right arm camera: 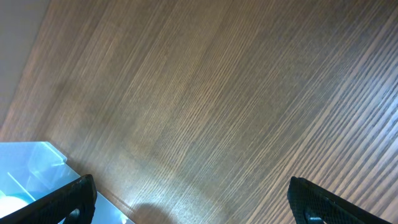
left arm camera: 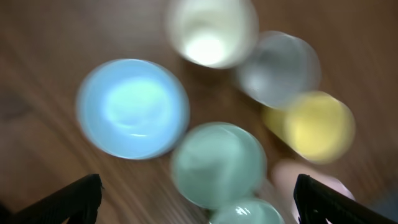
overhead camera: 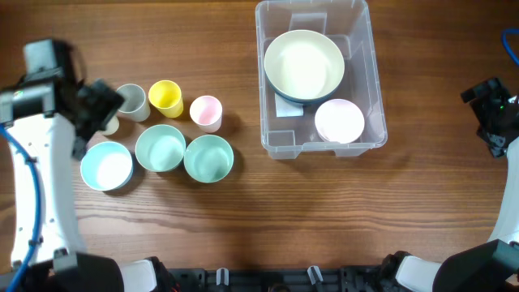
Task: Pack container
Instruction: 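Grasp the light blue bowl rim with the left gripper, then carry the light blue bowl into the bin and release it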
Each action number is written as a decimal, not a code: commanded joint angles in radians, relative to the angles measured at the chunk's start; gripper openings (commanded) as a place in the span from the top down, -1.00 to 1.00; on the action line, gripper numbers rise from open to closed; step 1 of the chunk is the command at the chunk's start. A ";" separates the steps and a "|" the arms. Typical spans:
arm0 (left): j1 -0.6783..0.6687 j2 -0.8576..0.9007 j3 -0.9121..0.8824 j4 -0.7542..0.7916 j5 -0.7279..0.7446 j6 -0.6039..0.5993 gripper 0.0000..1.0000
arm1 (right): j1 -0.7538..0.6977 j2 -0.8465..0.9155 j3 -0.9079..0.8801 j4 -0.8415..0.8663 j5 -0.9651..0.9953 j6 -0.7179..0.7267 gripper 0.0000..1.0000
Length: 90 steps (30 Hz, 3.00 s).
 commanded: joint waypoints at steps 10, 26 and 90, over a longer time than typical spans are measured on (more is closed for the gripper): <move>0.396 0.032 -0.653 0.537 0.058 -0.037 -0.26 | -0.002 0.009 0.008 0.003 -0.005 0.011 -0.99; 0.395 -0.122 -0.537 0.280 0.060 -0.037 0.92 | -0.002 0.009 0.008 0.003 -0.005 0.011 -0.99; -0.289 0.063 0.039 -0.086 -0.018 0.066 -0.84 | -0.002 0.009 0.008 0.003 -0.005 0.011 -1.00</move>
